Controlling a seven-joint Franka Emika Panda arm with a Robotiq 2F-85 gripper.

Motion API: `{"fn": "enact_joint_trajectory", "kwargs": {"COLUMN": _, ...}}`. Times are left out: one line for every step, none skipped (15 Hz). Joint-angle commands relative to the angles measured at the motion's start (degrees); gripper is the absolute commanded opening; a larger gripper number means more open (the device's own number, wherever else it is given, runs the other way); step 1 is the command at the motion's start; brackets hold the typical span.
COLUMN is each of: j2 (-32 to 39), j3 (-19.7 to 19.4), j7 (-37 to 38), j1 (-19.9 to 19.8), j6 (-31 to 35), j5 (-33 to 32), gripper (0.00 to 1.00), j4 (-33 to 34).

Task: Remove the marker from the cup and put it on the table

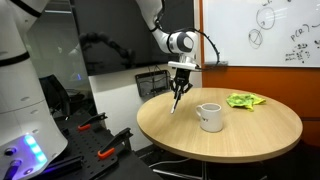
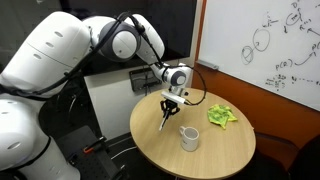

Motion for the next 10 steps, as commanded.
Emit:
{"fn": "enact_joint_trajectory", "kwargs": {"j2": 3.9, "j3": -0.1, "j7": -0.4, "j1": 1.6, "j6": -1.9, "j5": -1.7, "gripper": 0.05, "j4": 4.4}}
{"fn": "enact_joint_trajectory", "kwargs": {"j2": 4.9, "j3": -0.2, "j7": -0.1, "j1": 2.0, "j6": -2.3, "j5": -2.0, "gripper": 0.05, "j4": 5.3}}
{"fn": "enact_joint_trajectory", "kwargs": {"j2": 5.7, "j3": -0.1, "j7": -0.1, "j1": 2.1, "j6": -2.3, "j5": -2.0, "gripper": 0.05, "j4": 5.9}}
{"fn": "enact_joint_trajectory", "kwargs": {"j2": 6.3, "j3": 0.1, "j7": -0.3, "j1": 2.1, "j6": -2.3, "j5": -1.8, "gripper": 0.08, "j4": 6.6}}
{"fn": "enact_joint_trajectory", "kwargs": {"j2": 6.6, "j3": 0.1, "j7": -0.2, "j1": 2.0, "j6": -2.1, "j5": -1.7, "gripper": 0.41, "j4": 7.1}}
{"fn": "enact_joint_trajectory", "kwargs": {"j2": 6.6, "j3": 0.0, "j7": -0.1, "j1": 2.1, "j6": -1.5, "j5": -1.8, "gripper": 0.47, "j4": 7.2}}
{"fn": "enact_joint_trajectory", "kwargs": {"j2": 6.5, "j3": 0.1, "j7": -0.3, "j1": 2.0, "j6": -1.3, "j5": -1.8, "gripper": 0.55, "j4": 7.5}}
{"fn": "enact_joint_trajectory", "kwargs": {"j2": 6.0, "j3": 0.1, "j7": -0.5, "j1": 1.8, "j6": -0.7, "j5": -1.7, "gripper": 0.61, "j4": 7.4}}
{"fn": "enact_joint_trajectory", "kwargs": {"j2": 5.4, "j3": 0.3, "j7": -1.0, "j1": 1.7, "j6": 0.0, "j5": -1.7, "gripper": 0.70, "j4": 7.2}}
{"fn": "enact_joint_trajectory", "kwargs": {"j2": 5.0, "j3": 0.2, "j7": -1.1, "j1": 1.7, "j6": 0.3, "j5": -1.8, "gripper": 0.76, "j4": 7.3}}
